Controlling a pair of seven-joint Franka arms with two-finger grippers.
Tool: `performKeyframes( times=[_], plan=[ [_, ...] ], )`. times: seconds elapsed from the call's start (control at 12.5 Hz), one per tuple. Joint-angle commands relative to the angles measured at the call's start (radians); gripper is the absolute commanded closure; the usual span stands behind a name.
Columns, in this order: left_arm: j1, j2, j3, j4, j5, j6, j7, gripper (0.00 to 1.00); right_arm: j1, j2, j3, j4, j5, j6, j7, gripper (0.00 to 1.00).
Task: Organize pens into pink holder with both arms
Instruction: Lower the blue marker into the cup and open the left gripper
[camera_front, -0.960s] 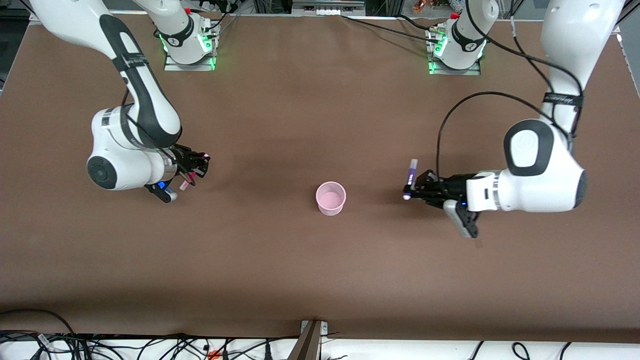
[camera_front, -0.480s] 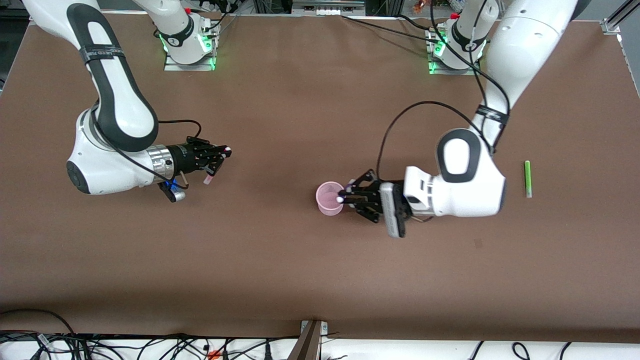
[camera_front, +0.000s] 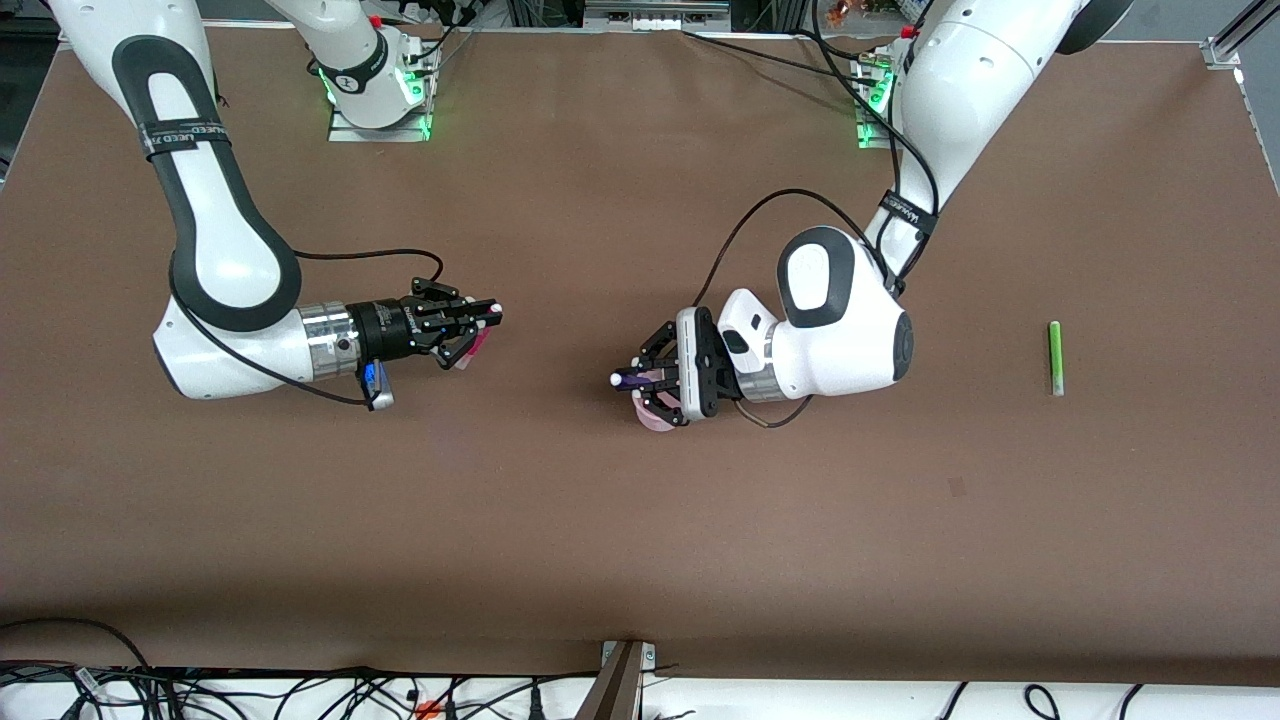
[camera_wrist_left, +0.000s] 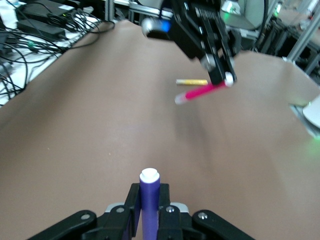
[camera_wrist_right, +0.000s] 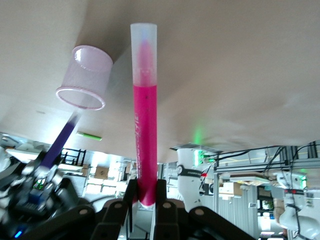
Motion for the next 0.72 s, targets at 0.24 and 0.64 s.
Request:
performKeyframes(
  times=[0.24, 0.64],
  plan=[
    [-0.012, -0.008, 0.013, -0.058, 0.098, 0.032, 0.095, 1.00, 0.000, 0.009, 0.000, 0.025, 0.030, -0.002, 0.038, 1.00],
    [-0.036, 0.007, 0.012, -0.079, 0.181, 0.087, 0.072, 0.01, 0.000, 0.009, 0.000, 0.025, 0.031, -0.002, 0.046, 1.00]
  ],
)
